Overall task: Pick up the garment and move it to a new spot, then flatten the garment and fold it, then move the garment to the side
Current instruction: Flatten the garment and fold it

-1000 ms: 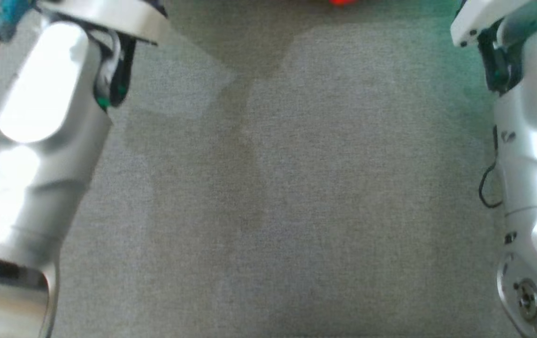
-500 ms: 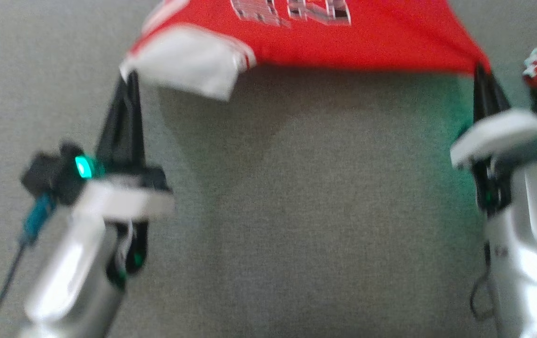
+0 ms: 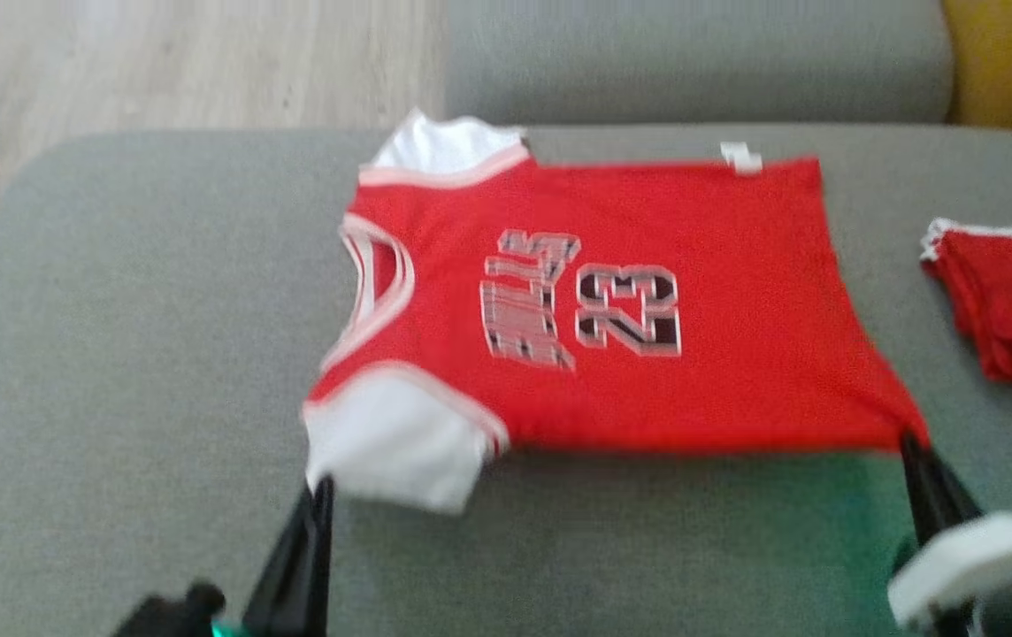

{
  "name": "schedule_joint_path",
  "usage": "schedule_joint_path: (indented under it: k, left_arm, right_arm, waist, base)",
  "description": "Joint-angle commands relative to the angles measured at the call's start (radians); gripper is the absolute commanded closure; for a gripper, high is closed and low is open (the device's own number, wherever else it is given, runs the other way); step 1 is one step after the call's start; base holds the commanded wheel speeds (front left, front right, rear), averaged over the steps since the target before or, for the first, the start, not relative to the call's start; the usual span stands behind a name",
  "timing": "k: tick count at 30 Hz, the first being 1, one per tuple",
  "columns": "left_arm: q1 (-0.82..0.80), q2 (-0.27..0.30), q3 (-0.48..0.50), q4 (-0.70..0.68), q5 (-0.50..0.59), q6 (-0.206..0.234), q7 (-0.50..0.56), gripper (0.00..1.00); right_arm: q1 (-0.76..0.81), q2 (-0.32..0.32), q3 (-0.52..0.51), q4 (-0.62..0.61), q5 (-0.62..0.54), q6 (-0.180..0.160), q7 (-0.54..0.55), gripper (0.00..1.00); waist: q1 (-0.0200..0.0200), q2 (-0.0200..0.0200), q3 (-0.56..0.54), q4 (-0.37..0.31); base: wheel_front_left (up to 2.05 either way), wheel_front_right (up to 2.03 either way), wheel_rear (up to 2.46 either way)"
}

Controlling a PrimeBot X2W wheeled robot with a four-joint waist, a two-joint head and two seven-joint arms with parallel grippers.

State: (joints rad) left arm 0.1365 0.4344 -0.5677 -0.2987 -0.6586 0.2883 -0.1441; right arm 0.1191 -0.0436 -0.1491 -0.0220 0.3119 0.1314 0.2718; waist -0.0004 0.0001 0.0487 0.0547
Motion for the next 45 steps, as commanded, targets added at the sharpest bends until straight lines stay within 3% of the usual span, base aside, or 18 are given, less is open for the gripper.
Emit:
schedule_joint_path:
  k: [1,7,15,24,34,45]
  left_arm:
    - [-0.012,0.028,0.028,-0.046,0.001,0.011,0.006,1.00]
    - [0.073,0.044,0.005,-0.086,-0.027,0.035,0.045,1.00]
    - [0.049,0.017,-0.005,0.015,-0.077,-0.010,0.053,1.00]
    - [-0.183,-0.040,-0.014,0.149,-0.087,-0.100,0.089,1.00]
    - [-0.517,-0.082,0.015,0.417,-0.129,-0.224,0.163,1.00]
    - [-0.677,-0.141,0.050,0.605,-0.108,-0.256,0.050,1.00]
  right_arm:
    - [-0.001,-0.007,0.022,-0.059,0.017,-0.001,0.010,1.00]
    - [0.147,-0.007,0.029,-0.112,0.069,-0.001,0.063,1.00]
    - [0.124,-0.007,0.048,-0.008,0.084,-0.001,0.091,1.00]
    - [-0.006,-0.007,0.081,0.081,0.215,-0.001,0.109,1.00]
    - [-0.236,-0.007,0.045,0.257,0.245,-0.001,0.074,1.00]
    - [-0.398,-0.007,0.058,0.426,0.191,-0.001,-0.037,1.00]
  waist:
    - [0.0004,-0.0001,-0.042,0.011]
    - [0.0004,-0.0001,-0.059,0.007]
    - [0.0004,-0.0001,-0.050,-0.003]
    - [0.0004,-0.0001,-0.012,-0.005]
    - [0.0004,-0.0001,0.036,-0.025]
    - [0.0004,-0.0001,0.080,-0.043]
  base:
    - [0.00,0.00,0.00]
    - [0.00,0.00,0.00]
    - [0.00,0.00,0.00]
    - [0.00,0.00,0.00]
    - [0.00,0.00,0.00]
    - [0.00,0.00,0.00]
